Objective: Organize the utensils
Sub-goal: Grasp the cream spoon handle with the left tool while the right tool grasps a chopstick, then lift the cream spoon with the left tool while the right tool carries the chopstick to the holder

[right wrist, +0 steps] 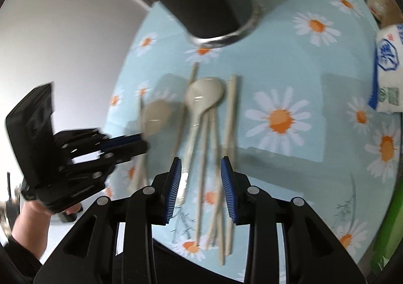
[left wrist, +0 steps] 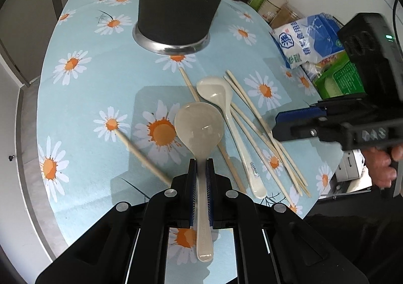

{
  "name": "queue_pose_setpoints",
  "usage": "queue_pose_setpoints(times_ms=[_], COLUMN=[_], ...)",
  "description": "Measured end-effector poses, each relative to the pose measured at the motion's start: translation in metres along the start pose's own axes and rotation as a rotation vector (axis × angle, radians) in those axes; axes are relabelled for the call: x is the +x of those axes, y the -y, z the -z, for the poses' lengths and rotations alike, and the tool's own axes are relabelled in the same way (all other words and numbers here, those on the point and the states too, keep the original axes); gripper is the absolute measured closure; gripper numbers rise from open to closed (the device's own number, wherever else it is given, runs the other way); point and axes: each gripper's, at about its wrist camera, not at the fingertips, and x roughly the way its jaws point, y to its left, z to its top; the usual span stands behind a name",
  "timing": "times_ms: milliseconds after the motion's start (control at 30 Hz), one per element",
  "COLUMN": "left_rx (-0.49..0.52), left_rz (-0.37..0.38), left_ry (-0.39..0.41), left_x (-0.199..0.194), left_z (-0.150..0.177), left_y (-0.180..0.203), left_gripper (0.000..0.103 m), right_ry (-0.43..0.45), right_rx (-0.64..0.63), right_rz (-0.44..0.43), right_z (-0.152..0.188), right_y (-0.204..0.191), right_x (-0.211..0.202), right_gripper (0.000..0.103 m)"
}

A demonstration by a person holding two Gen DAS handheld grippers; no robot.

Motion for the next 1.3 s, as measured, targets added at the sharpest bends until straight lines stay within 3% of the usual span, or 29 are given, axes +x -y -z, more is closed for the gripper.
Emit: queue_pose_setpoints(times_ms=[200,400,467,633,867,1300], left_rx=[-0.004,-0.003,-0.003,0.004,0.032,0.082], left_rz=[0.037,0.067,0.076,0.103,0.133,0.151], left_ry=[0.034,0.062,0.068,0.086,0.082,0.074], left_x=[-0.008,-0.015,-0.017,-0.020,-0.018,-0.017], left_z=[0.001,0.005,0.007,0.009,0.007,0.000], left_y=[-0.010,-0.025,-0.030,-0.043,-0.052,-0.043], left_gripper=[0.097,0.097,0.097,0.097,0.097,0.097], right_ry=[-0.064,-0.129,-0.141,-0.170,-0.150,-0.152], right_rx=[0.026,-0.004,-0.007,-0.016,-0.009,0.055], right_rz=[0.080,0.220,0.262,0.340,0.367,0.291], right_z=[-0.014,-0.027,-0.028,-0.030,-0.029,-0.030], right_y=[0.001,-0.013,-0.015,-0.020,-0.036,-0.026], right_x=[0.010,0.027,0.029,0.036,0.033,0.037], right_gripper=[0.070,0.083,0.091,0.097,0.097,0.097])
